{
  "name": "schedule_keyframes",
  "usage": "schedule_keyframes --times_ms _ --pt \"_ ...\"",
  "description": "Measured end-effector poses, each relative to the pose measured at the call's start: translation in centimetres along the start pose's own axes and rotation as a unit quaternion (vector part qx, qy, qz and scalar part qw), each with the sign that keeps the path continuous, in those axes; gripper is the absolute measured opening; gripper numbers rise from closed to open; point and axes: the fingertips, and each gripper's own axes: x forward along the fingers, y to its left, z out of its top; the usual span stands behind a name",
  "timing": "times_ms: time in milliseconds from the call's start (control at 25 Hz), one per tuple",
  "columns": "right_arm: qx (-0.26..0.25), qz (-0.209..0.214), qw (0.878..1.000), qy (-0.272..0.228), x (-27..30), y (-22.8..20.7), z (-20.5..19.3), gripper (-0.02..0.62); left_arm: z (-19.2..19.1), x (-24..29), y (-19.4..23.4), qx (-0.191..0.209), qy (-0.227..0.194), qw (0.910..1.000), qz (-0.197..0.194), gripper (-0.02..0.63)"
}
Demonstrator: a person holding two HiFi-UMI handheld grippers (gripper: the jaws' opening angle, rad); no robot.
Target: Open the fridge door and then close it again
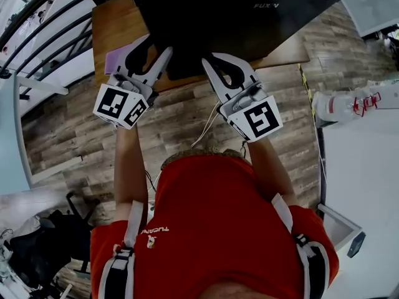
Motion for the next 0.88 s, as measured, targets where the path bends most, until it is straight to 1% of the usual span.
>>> schedule_keyframes --times_ms 280,480,640,760,880 --pt "0.001 0.005 1.000 0.004 -0.4 0.6 0.0 0.025 0.2 -0.1 -0.4 0.008 0.007 0.9998 0.016 0.181" --pt "0.001 0.005 1.000 0.002 -0.6 1.0 0.2 0.025 0.1 -0.2 -0.6 0.014 0.020 0.9992 0.033 0.180" --pt "0.002 0.008 1.000 0.004 -1.3 1.5 0.5 0.025 0.2 -1.6 -3.2 0.017 0.013 0.9996 0.018 0.167" --pt "0.005 0.007 1.000 0.020 -2.0 2.1 0.1 0.025 0.3 -1.8 -4.5 0.023 0.014 0.9995 0.015 0.163" --pt "-0.005 0.003 1.000 0.007 -2.9 2.9 0.7 0.025 0.4 -2.6 -5.9 0.025 0.012 0.9995 0.012 0.158"
